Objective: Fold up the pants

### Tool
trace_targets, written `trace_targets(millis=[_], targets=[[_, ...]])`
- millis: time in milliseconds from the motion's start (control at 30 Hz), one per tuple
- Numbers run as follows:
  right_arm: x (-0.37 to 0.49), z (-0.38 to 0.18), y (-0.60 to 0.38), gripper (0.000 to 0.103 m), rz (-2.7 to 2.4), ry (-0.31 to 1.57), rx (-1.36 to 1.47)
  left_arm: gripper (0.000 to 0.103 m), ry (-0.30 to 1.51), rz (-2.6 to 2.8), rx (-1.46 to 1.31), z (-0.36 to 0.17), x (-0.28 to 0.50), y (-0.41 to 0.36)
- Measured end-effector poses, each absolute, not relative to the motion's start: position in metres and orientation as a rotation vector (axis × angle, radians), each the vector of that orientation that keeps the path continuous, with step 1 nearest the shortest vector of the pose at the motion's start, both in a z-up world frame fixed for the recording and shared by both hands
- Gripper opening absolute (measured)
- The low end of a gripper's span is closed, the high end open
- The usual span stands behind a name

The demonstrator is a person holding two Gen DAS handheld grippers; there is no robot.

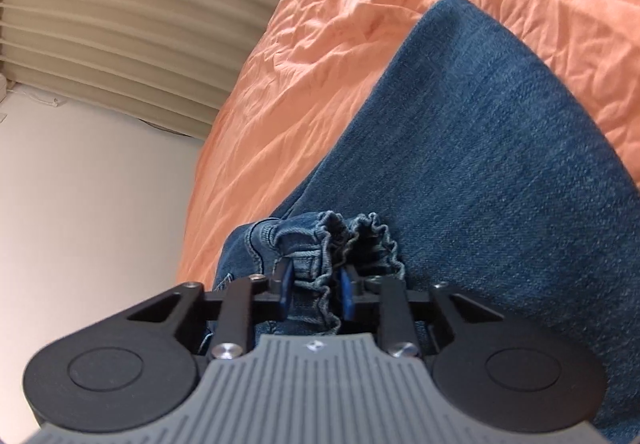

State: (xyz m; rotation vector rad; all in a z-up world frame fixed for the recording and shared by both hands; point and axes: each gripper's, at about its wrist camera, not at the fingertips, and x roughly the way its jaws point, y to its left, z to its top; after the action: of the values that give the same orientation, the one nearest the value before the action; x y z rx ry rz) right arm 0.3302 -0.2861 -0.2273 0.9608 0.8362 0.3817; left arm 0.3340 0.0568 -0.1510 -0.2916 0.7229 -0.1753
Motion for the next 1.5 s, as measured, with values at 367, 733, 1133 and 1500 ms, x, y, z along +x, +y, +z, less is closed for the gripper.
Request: trace_targets(millis=[367,733,1133,1500], targets=[[0.337,-0.059,-0.255,0.014,0.489,0.671,0.567,0.057,0.593,-0.187,-0.423,-0.134,0.33,0.078],[0.338,-0.141,-0.347,0.013,0.143,0.855,0.6,0.057,0.612,-0.261,-0.419,-0.131,0.328,0.071],[0.347,-0.178,-0.343,0.032,0.032,0.87,0.459,0.057,0.673,-0.316,-0.22,-0.145,0.321,0.034],[0.233,-0.129,-0.341,0.029,0.072,0.654,0.473,0.062,0.684,-0.301,-0.184,-0.124,0.285,0.02]])
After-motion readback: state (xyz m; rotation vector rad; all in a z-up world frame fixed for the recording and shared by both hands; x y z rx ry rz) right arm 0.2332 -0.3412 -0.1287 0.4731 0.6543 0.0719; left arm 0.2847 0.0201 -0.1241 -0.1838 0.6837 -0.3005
